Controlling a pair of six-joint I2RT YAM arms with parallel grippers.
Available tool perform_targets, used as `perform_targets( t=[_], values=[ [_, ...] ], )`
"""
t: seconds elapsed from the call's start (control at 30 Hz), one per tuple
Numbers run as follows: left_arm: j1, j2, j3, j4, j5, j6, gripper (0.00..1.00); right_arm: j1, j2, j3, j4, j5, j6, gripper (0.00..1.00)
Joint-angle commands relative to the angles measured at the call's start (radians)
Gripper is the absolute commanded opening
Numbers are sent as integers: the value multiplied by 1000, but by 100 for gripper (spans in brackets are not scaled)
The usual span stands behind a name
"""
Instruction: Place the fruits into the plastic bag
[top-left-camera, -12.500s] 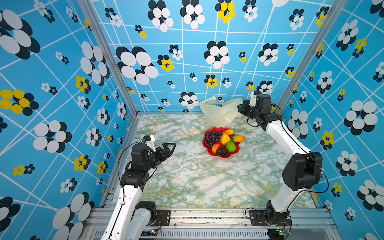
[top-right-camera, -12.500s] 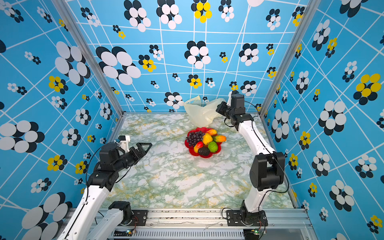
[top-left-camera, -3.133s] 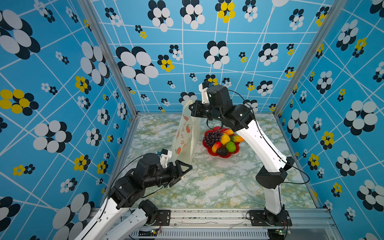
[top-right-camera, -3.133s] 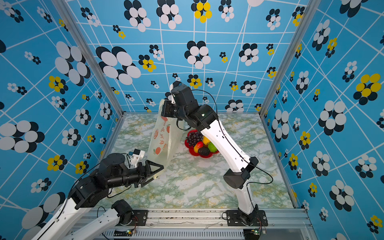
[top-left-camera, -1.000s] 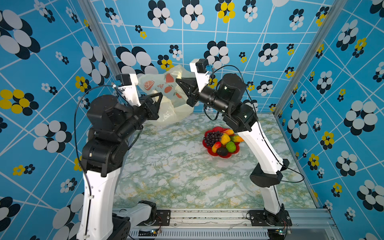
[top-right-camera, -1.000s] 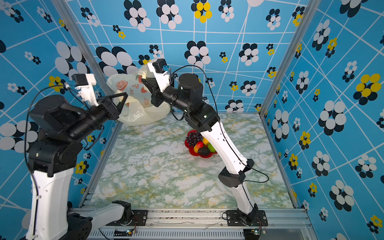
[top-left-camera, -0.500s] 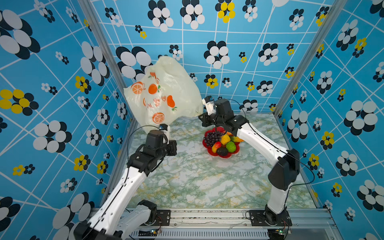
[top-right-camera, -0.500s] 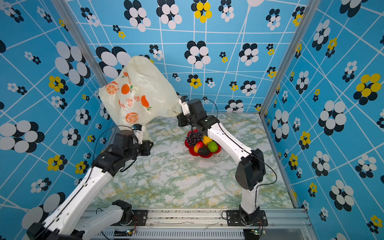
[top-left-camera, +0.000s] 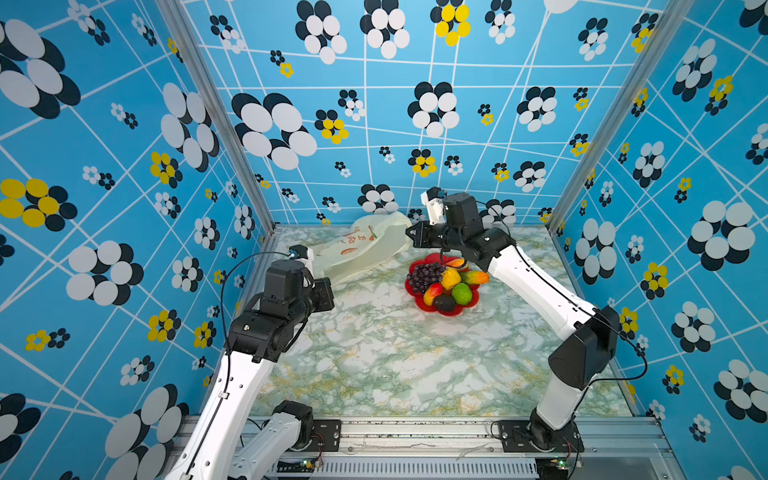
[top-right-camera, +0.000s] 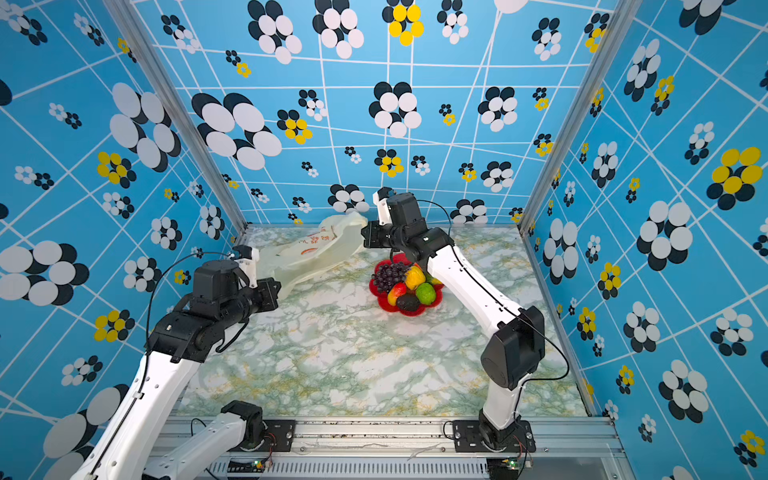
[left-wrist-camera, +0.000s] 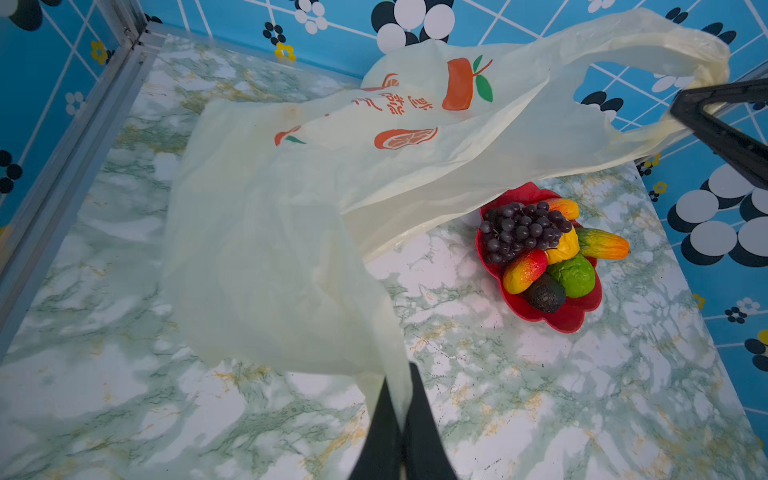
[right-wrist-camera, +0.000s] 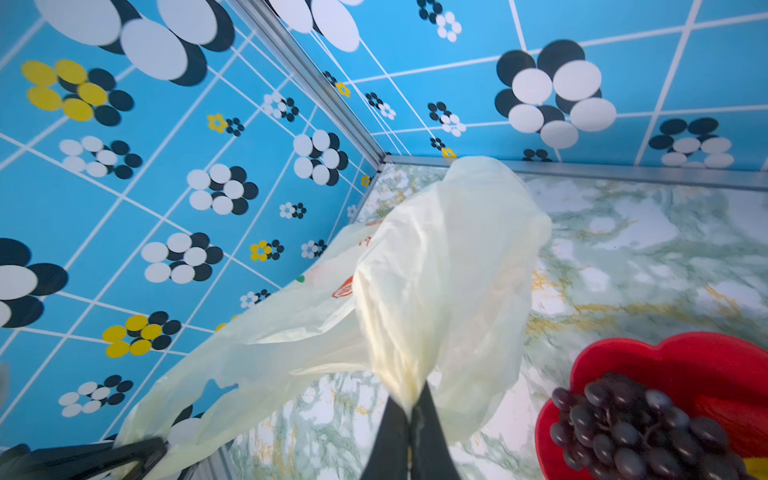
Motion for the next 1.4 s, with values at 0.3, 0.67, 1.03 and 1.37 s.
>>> perform_targets(
  t=[0.3,0.67,1.03,1.37],
  values=[
    [-67,108,626,209,127,100,0,91,8,570,164,-76,-167,0],
    [-278,-102,145,188,155,81,0,87,-440,-384,169,258,-171,0],
    [-243,-105,-216,112,-72,-82,0,-31,-235,-374,-3,78,50,0],
    [-117,-66,-226,135,77,-88,0,-31,-55,-270,-4,-7,69,0]
  ],
)
